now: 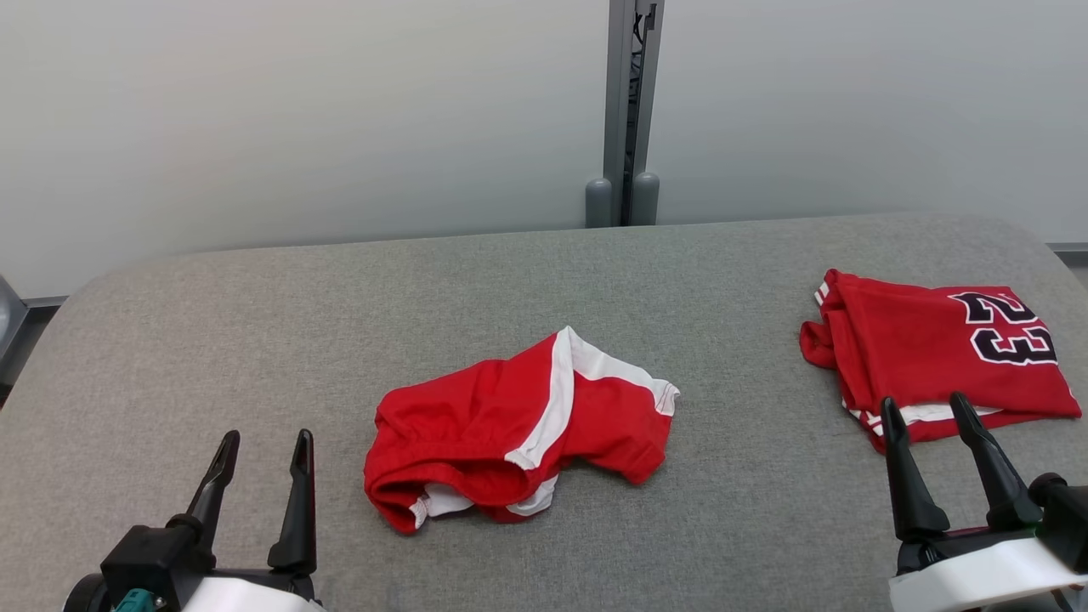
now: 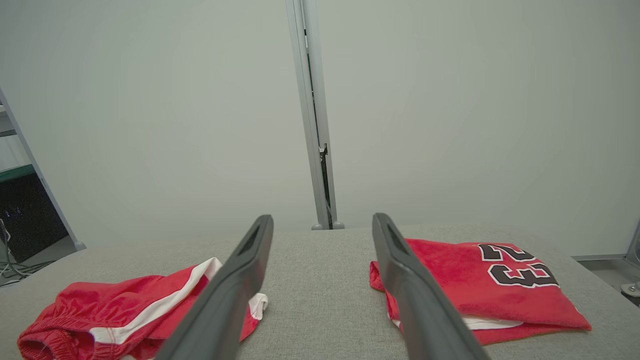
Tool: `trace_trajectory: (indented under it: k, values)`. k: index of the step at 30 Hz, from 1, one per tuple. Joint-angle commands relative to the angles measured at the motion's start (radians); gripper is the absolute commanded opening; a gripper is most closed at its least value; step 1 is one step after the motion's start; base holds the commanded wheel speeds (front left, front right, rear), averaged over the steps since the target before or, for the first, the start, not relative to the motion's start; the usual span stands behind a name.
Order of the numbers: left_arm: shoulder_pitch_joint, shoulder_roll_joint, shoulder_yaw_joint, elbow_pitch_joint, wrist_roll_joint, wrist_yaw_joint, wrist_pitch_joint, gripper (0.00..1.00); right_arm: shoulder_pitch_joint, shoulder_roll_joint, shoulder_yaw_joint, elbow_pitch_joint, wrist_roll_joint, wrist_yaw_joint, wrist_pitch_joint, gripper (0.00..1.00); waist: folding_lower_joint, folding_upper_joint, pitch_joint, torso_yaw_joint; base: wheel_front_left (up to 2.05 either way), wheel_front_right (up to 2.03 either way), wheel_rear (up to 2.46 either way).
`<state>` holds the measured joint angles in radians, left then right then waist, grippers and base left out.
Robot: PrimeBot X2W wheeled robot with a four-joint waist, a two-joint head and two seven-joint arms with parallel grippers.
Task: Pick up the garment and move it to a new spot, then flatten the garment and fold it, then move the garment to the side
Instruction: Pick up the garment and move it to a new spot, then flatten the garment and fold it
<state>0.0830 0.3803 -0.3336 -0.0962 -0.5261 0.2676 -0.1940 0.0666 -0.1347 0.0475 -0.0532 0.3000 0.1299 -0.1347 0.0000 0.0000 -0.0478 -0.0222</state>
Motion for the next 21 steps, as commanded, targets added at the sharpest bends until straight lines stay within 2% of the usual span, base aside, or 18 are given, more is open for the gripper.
trace_trajectory:
  k: [1, 7, 11, 13, 15, 21]
  values:
    - [-0.007, 0.007, 0.004, -0.005, 0.006, 0.006, 0.002, 1.00, -0.007, -0.007, 0.001, -0.003, 0.003, 0.002, 0.001, 1.00, 0.0000, 0.0000, 0.001, -0.002, 0.00, 0.00, 0.00]
    - [-0.013, 0.003, -0.011, -0.014, -0.005, -0.005, 0.016, 1.00, -0.010, -0.004, 0.007, 0.001, 0.005, 0.002, 0.002, 1.00, 0.0000, 0.0000, 0.003, -0.008, 0.00, 0.00, 0.00]
    - [-0.021, -0.003, -0.028, -0.025, -0.032, -0.017, 0.064, 1.00, -0.015, -0.009, 0.009, 0.004, 0.007, 0.002, 0.007, 1.00, 0.0000, 0.0000, 0.004, -0.017, 0.00, 0.00, 0.00]
    - [-0.037, -0.006, -0.046, -0.031, -0.049, -0.024, 0.113, 1.00, -0.020, -0.012, 0.007, 0.003, 0.008, 0.002, 0.009, 1.00, 0.0000, 0.0000, 0.005, -0.020, 0.00, 0.00, 0.00]
    - [-0.069, -0.013, -0.089, -0.024, -0.083, -0.050, 0.214, 1.00, -0.029, -0.016, 0.005, 0.002, 0.007, 0.002, 0.013, 1.00, 0.0000, 0.0000, 0.008, -0.024, 0.00, 0.00, 0.00]
    - [-0.159, -0.041, -0.162, 0.027, -0.155, -0.104, 0.393, 1.00, -0.050, -0.019, 0.014, -0.002, 0.008, 0.002, 0.016, 1.00, 0.0000, 0.0000, 0.030, -0.047, 0.00, 0.00, 0.00]
